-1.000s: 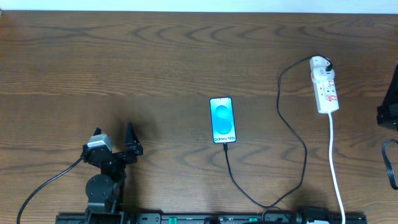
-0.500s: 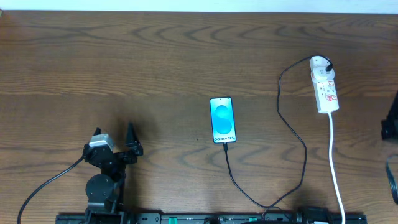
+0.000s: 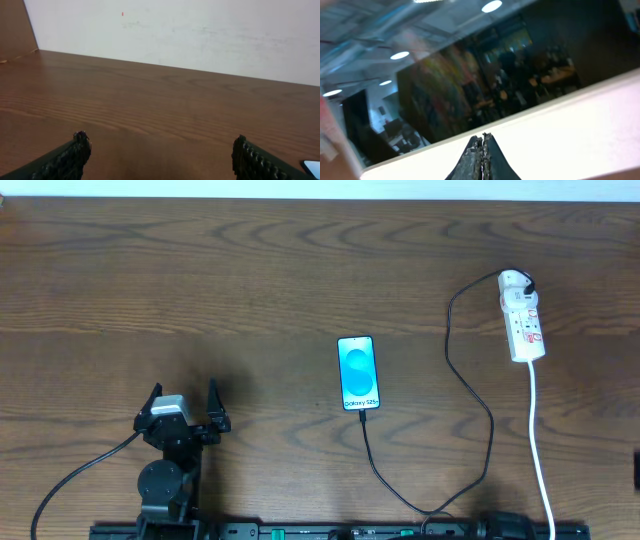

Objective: Plug charger to phone and switch on socket

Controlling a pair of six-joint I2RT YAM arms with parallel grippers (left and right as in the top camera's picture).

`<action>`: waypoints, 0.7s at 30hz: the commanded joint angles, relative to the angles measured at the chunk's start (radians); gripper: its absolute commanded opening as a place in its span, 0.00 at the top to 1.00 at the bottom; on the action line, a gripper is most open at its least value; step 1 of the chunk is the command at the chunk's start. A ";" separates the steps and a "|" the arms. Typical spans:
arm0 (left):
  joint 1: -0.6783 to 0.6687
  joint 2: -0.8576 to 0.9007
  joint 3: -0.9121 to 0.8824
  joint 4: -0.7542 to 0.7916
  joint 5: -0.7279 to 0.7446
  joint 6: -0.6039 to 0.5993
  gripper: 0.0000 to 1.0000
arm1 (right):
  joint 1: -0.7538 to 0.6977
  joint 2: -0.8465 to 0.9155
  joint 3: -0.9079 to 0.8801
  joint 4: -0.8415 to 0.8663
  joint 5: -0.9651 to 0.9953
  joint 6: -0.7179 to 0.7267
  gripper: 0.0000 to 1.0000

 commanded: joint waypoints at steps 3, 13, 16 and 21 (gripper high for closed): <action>0.003 0.000 -0.019 -0.039 -0.006 0.014 0.08 | -0.130 -0.166 -0.010 0.049 -0.156 -0.023 0.96; 0.003 0.000 -0.019 -0.039 -0.006 0.014 0.08 | -0.158 -0.204 -0.093 0.157 -0.231 -0.051 0.96; 0.003 0.000 -0.019 -0.039 -0.006 0.014 0.08 | -0.157 -0.312 -0.243 0.279 -0.274 -0.018 0.95; 0.003 0.000 -0.019 -0.039 -0.006 0.014 0.08 | -0.161 -0.638 -0.460 0.358 -0.282 -0.018 0.98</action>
